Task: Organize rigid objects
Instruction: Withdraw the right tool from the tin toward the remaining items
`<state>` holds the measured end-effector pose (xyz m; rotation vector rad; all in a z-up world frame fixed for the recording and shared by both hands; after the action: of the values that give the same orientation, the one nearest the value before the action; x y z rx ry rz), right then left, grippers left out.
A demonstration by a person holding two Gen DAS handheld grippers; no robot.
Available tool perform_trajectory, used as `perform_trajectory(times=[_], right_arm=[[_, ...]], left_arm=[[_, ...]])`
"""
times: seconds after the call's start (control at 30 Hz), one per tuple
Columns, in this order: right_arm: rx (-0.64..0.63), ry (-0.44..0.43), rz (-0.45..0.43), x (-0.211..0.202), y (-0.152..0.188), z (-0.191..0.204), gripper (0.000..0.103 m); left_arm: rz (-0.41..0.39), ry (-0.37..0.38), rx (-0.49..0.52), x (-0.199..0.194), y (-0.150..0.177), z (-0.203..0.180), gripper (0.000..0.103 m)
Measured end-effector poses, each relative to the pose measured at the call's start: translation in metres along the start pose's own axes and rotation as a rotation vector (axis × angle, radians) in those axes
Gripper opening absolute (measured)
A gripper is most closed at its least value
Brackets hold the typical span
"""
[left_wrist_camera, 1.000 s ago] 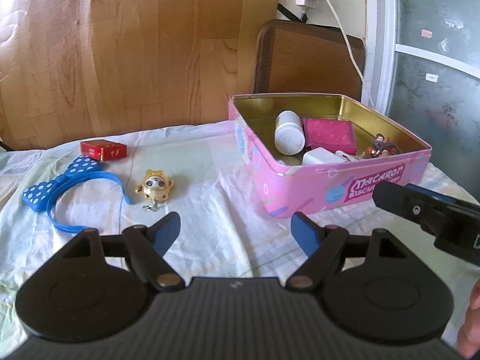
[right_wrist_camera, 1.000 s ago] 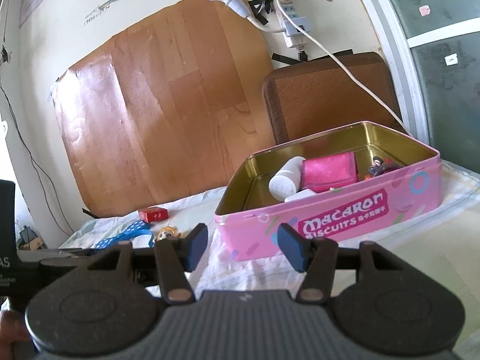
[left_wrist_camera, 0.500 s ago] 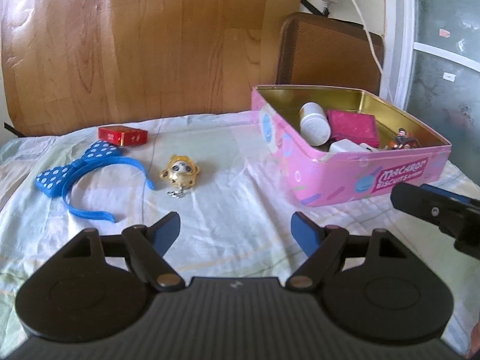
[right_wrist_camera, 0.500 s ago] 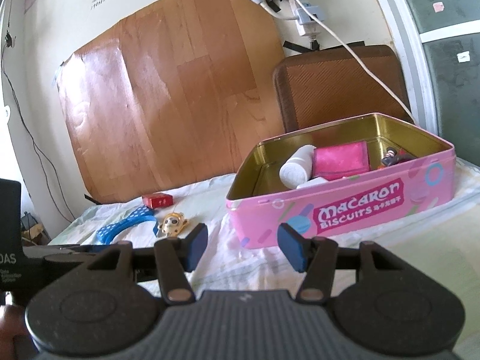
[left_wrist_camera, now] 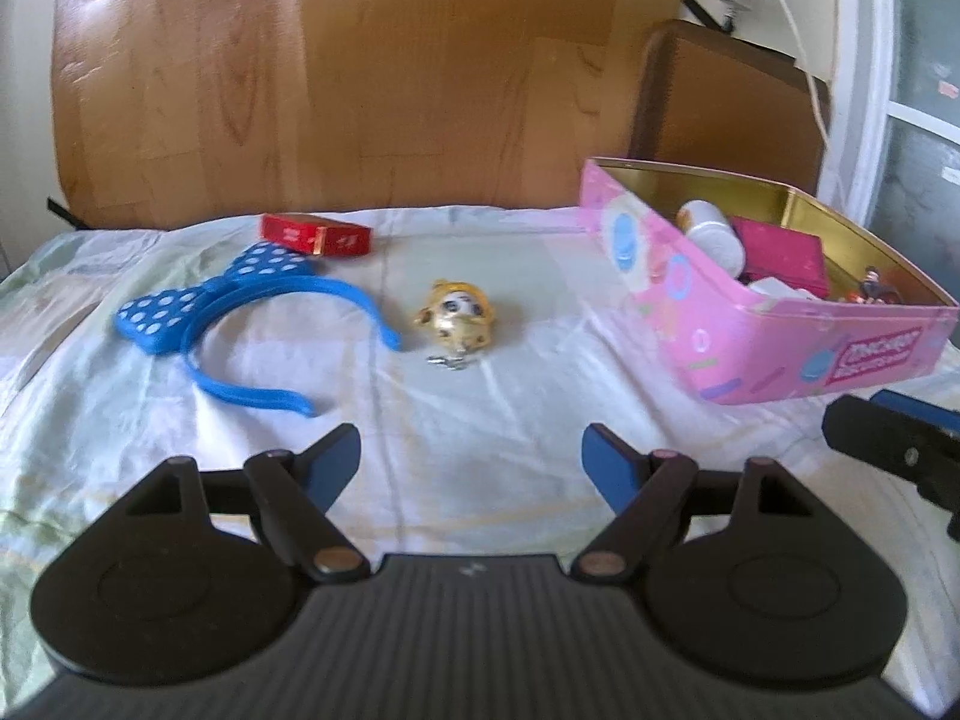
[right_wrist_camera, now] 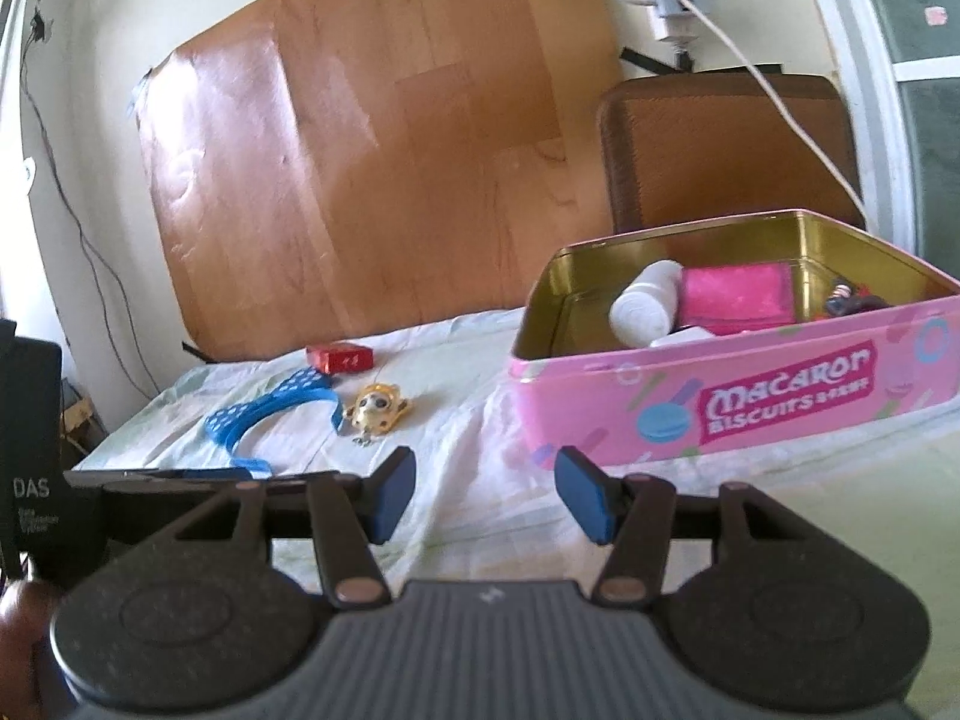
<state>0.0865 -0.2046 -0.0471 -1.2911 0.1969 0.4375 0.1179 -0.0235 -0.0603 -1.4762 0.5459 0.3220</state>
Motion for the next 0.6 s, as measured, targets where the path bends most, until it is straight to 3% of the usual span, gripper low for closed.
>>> perform_trajectory(times=[0.6], right_arm=[[-0.127, -0.11, 0.103, 0.049, 0.013, 0.07, 0.053]], left_arm=[[0.009, -0.099, -0.122, 0.01, 0.004, 0.082, 0.083]])
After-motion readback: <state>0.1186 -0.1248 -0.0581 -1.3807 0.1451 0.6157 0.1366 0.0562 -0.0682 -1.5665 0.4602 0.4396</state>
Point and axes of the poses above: each gripper's, at about its wrist camera, not at the fingertips, and x roughly the way its jaws point, z to its left, y to its underside, the point moved 7 cm from there along x, roughly the way its jaws point, and after that the axes turned 3 degrees about -y, right-handed, at the moved point
